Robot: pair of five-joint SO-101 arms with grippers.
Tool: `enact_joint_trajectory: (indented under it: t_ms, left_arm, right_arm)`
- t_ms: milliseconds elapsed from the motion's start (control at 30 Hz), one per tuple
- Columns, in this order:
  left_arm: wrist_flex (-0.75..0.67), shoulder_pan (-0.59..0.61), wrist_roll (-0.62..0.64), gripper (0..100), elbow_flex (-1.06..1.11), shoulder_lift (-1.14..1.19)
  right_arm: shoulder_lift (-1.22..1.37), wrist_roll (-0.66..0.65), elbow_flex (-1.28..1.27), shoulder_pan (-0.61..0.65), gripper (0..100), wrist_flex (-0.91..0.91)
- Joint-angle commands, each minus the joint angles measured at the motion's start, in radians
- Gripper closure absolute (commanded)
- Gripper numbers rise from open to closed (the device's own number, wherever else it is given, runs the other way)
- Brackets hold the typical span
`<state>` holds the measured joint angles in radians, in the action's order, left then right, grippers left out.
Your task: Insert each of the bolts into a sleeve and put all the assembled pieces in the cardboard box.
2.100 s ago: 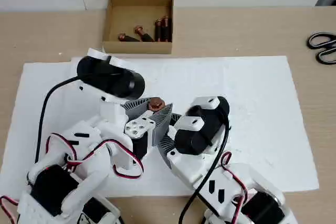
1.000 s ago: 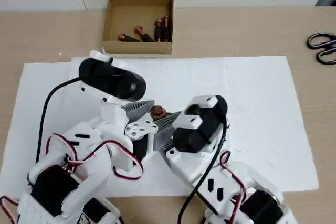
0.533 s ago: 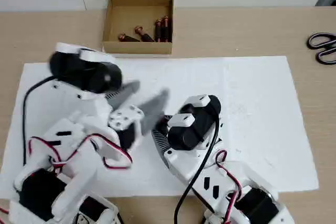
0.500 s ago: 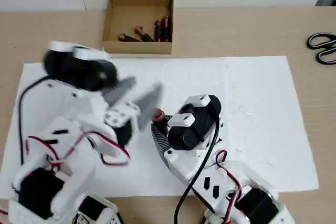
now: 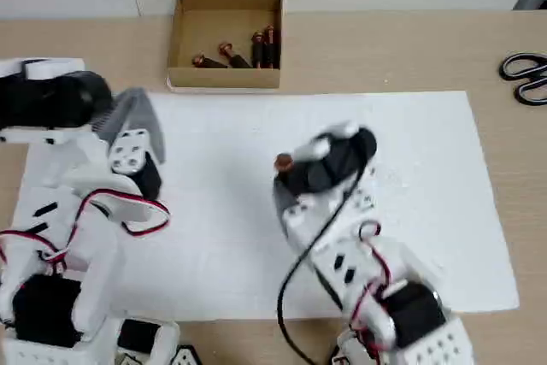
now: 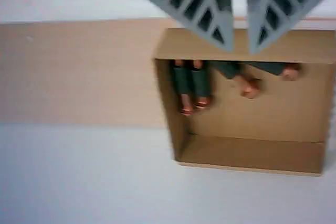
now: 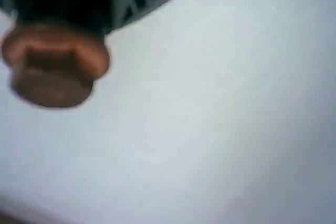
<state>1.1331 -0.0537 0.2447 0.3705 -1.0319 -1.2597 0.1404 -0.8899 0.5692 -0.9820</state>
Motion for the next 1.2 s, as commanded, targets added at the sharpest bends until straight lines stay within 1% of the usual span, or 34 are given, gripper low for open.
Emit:
enact_joint_trajectory:
  t_ms: [0, 100, 200, 300, 433, 567, 733, 933, 1000, 1167]
  left_arm:
    - [-0.021, 0.071, -0.014, 99, -0.031, 0.0]
    - [-0.008, 0.126, -0.061, 99, -0.03, 0.04]
    - [0.061, 0.192, -0.075, 99, -0.035, 0.129]
    - [0.13, 0.222, -0.077, 99, -0.036, 0.226]
    - [0.169, 0.255, -0.077, 99, -0.036, 0.293]
    - [0.196, 0.261, -0.077, 99, -0.031, 0.345]
    - [0.192, 0.261, -0.077, 99, -0.035, 0.396]
    - [0.192, 0.262, -0.077, 99, -0.03, 0.414]
    - [0.192, 0.262, -0.077, 99, -0.028, 0.414]
    - [0.192, 0.262, -0.075, 99, -0.008, 0.41]
  right_arm:
    - [0.202, 0.038, 0.192, -0.047, 99.5, 0.027]
    - [0.389, 0.038, 0.324, -0.073, 99.5, 0.024]
    - [0.555, 0.038, 0.448, -0.082, 99.5, 0.024]
    - [0.696, 0.038, 0.568, -0.084, 99.5, 0.024]
    - [0.881, 0.038, 0.744, -0.101, 99.5, 0.028]
    - [1.101, 0.034, 0.942, -0.143, 99.5, 0.028]
    - [1.408, 0.032, 1.224, -0.199, 99.5, 0.03]
    - [1.75, 0.029, 1.596, -0.214, 99.5, 0.031]
    - [1.862, -0.003, 1.729, -0.213, 99.5, 0.033]
    - [2.127, -0.026, 2.055, -0.211, 99.5, 0.148]
